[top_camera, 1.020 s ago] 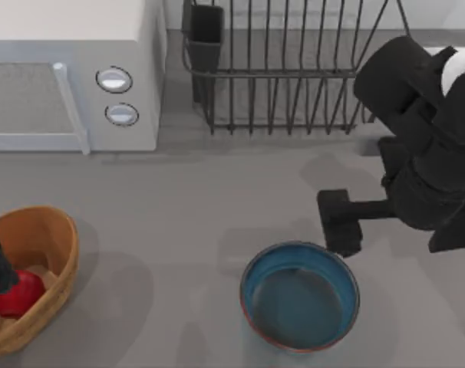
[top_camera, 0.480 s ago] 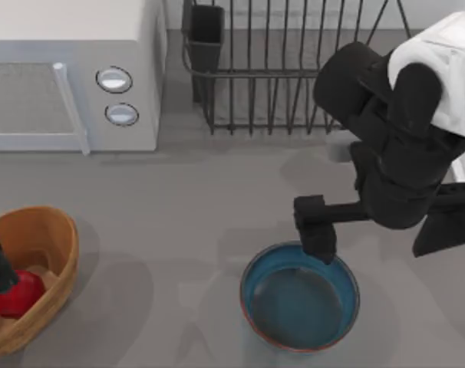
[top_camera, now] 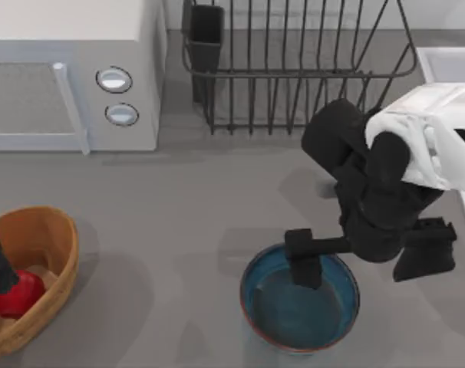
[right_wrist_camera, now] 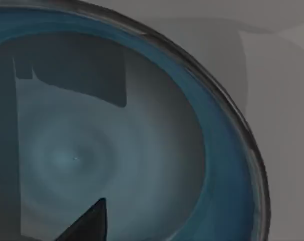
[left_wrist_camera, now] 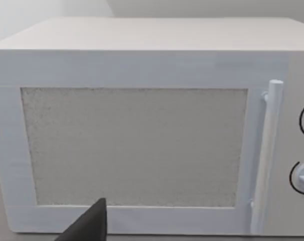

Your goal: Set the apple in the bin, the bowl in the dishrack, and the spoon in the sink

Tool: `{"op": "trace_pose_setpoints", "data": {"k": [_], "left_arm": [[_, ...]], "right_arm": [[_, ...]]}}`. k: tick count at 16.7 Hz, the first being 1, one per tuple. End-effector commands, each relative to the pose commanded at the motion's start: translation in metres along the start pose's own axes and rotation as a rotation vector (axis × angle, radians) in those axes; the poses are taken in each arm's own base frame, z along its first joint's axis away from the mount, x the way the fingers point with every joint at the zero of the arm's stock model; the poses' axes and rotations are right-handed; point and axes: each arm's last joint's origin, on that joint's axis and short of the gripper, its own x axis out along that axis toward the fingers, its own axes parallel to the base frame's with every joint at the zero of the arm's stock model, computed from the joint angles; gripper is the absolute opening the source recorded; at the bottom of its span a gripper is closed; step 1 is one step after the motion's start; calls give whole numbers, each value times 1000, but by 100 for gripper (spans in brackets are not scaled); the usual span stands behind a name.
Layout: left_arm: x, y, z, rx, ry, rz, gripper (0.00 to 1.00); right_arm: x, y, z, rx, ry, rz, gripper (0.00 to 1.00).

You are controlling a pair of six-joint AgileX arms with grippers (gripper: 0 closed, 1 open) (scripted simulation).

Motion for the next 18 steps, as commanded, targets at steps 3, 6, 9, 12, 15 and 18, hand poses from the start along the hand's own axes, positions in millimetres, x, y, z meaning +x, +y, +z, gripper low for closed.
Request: {"op": "trace_pose_setpoints", "data": {"k": [3,6,9,12,15,18], "left_arm": [[0,0,0,0,0,0,100],[0,0,0,0,0,0,100],[0,0,0,0,0,0,100],[0,0,0,0,0,0,100],[0,0,0,0,0,0,100],[0,0,0,0,0,0,100]], "right_arm": [[27,-1,-3,0,5,-3,100],[32,-2,-4,0,7,-5,100],[32,-2,-4,0,7,-5,92],[32,-2,-4,0,7,-5,70],[32,-2,-4,0,7,-5,47],[32,-2,-4,0,7,-5,25]]}}
